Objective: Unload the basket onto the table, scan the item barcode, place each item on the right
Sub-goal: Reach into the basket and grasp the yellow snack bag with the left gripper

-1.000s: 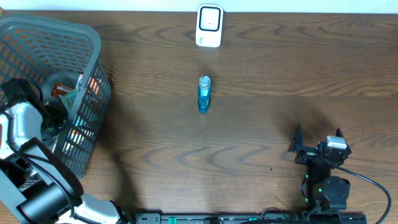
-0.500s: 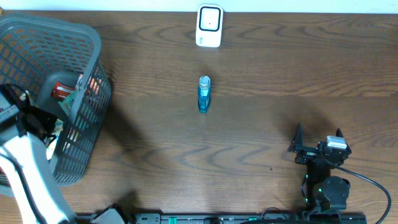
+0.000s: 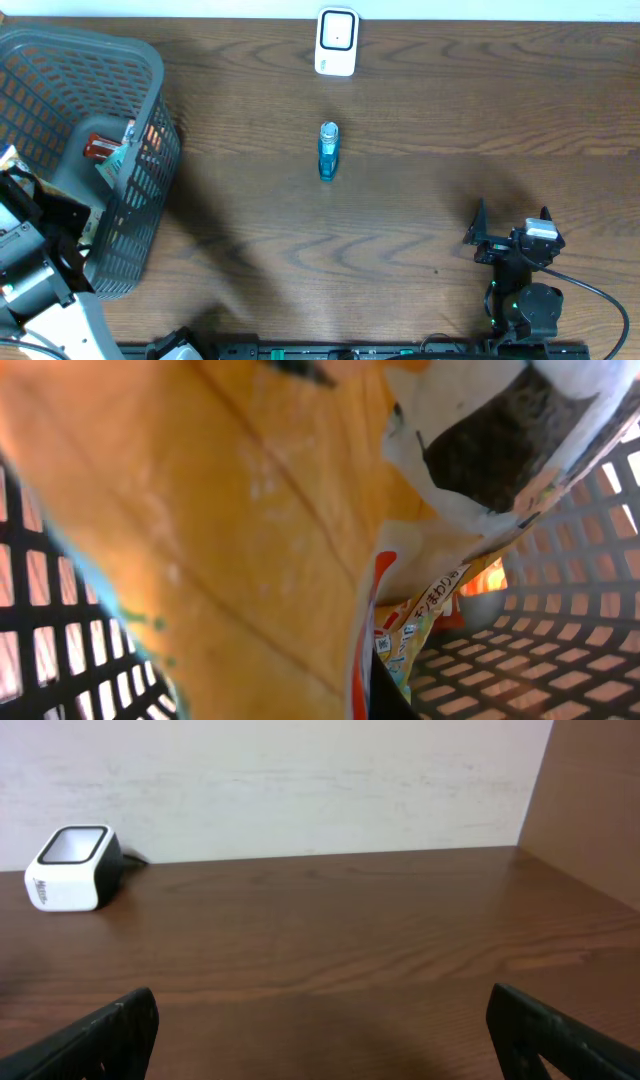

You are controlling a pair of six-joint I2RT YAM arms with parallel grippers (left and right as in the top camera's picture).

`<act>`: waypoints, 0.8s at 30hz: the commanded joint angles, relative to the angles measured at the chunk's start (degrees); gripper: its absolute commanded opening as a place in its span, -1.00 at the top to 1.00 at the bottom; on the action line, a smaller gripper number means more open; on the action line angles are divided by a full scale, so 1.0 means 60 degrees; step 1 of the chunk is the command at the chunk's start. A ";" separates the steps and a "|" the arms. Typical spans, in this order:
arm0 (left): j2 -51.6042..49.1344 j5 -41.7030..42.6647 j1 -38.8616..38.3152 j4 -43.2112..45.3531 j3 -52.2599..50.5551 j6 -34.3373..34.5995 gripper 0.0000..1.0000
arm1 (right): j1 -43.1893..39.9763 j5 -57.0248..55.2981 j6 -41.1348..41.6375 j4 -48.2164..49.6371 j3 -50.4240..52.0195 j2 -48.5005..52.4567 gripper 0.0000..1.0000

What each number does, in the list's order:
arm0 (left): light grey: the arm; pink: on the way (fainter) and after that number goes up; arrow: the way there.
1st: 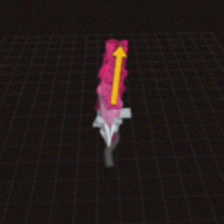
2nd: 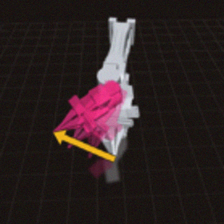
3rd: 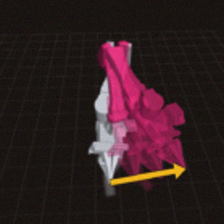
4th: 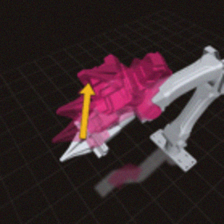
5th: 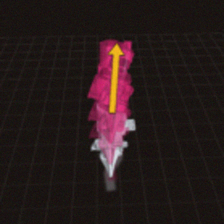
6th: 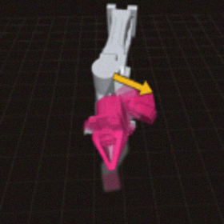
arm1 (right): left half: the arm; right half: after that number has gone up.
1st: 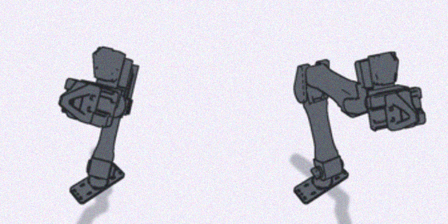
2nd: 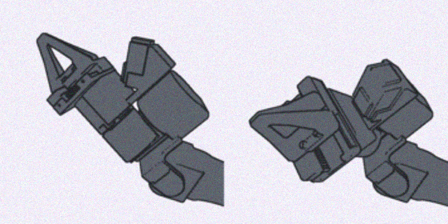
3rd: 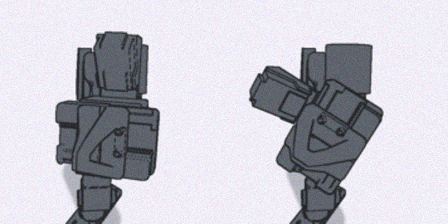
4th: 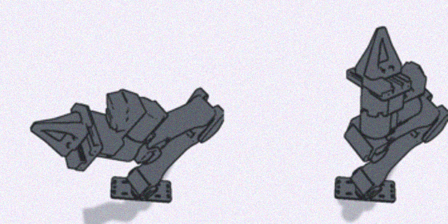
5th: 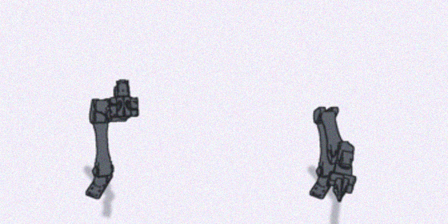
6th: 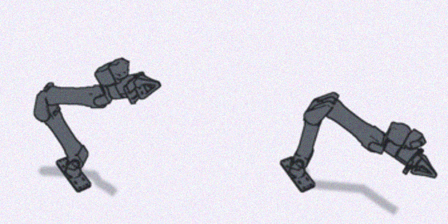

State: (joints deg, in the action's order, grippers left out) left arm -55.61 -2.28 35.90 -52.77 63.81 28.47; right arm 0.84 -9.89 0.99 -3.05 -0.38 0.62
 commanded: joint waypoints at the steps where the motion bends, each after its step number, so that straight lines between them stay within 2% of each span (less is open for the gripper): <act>1: 0.0117 0.0153 -0.0004 -0.0193 0.0036 -0.0062 0.85 | -0.0073 -0.0004 -0.0073 -0.0029 0.0011 -0.0051 -0.99; 4: 0.0109 0.0546 -0.0004 -0.0317 0.0029 -0.0106 0.85 | -0.0073 -0.0004 -0.0073 -0.0029 0.0011 -0.0051 -0.99; 24: 0.0124 0.0809 -0.0058 -0.0437 0.0029 -0.0106 0.85 | -0.0073 -0.0004 -0.0073 -0.0029 0.0011 -0.0051 -0.98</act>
State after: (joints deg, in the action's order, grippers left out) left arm -55.44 -0.23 35.90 -55.13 63.81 28.45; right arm 0.84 -9.89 0.99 -3.05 -0.38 0.62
